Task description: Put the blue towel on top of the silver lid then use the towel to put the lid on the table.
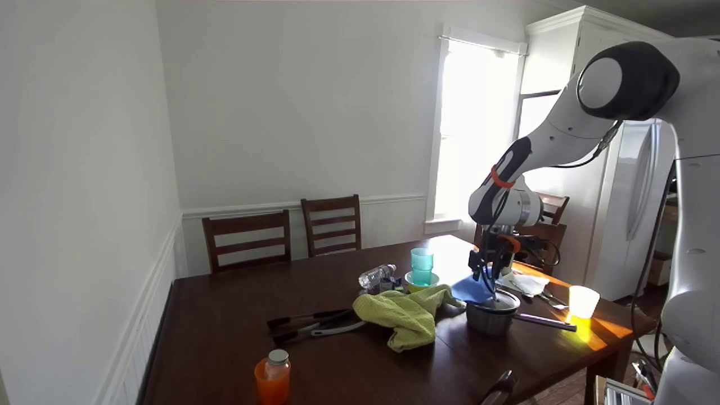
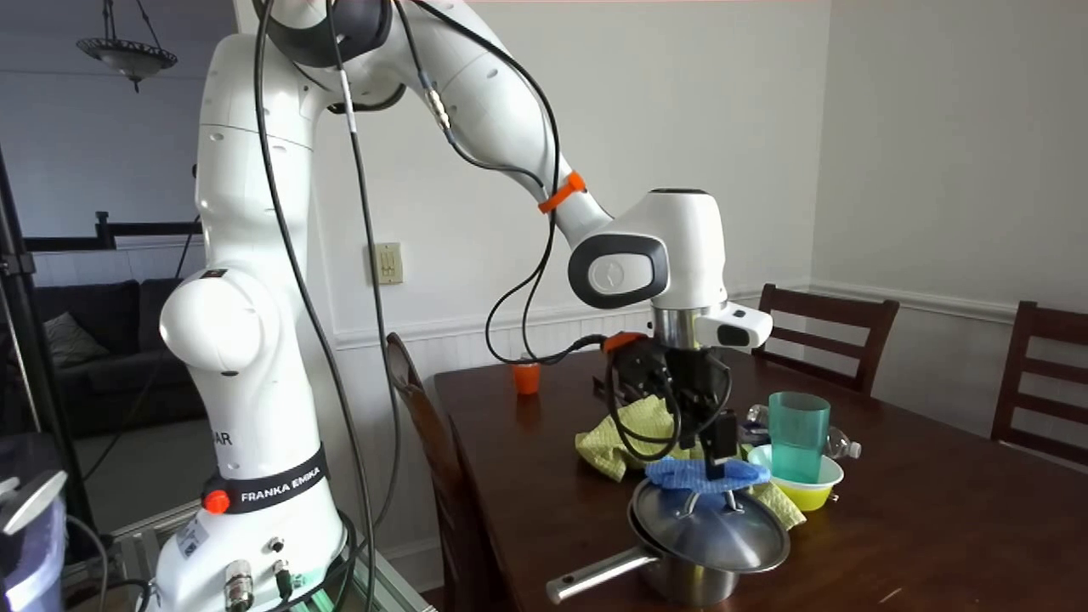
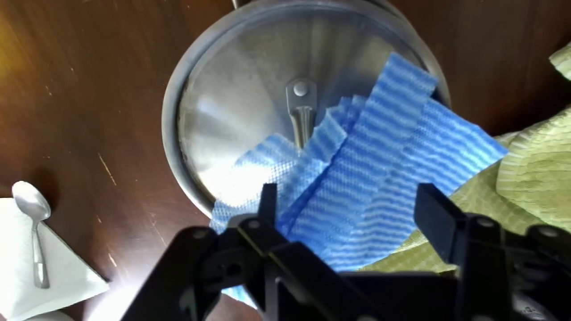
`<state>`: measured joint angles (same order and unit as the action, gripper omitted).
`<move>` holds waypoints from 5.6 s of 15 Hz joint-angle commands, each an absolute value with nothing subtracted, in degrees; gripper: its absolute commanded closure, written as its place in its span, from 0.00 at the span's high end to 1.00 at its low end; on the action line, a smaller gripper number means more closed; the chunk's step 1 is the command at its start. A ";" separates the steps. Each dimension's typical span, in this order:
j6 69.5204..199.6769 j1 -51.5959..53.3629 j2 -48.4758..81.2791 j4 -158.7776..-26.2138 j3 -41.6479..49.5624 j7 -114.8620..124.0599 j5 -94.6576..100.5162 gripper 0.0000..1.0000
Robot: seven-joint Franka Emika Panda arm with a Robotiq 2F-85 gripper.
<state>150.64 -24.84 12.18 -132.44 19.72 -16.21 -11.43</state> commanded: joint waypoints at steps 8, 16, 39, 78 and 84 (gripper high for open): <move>151.70 -27.64 15.25 -132.01 17.90 -19.38 -13.06 1.00; 151.35 -28.92 16.01 -131.93 17.16 -20.65 -13.50 0.58; 148.95 -33.77 14.41 -132.81 13.30 -34.38 -20.32 1.00; 154.96 -28.97 20.16 -129.80 15.57 -29.72 -9.01 0.38; 154.25 -27.78 17.71 -130.80 16.51 -26.09 -5.90 0.01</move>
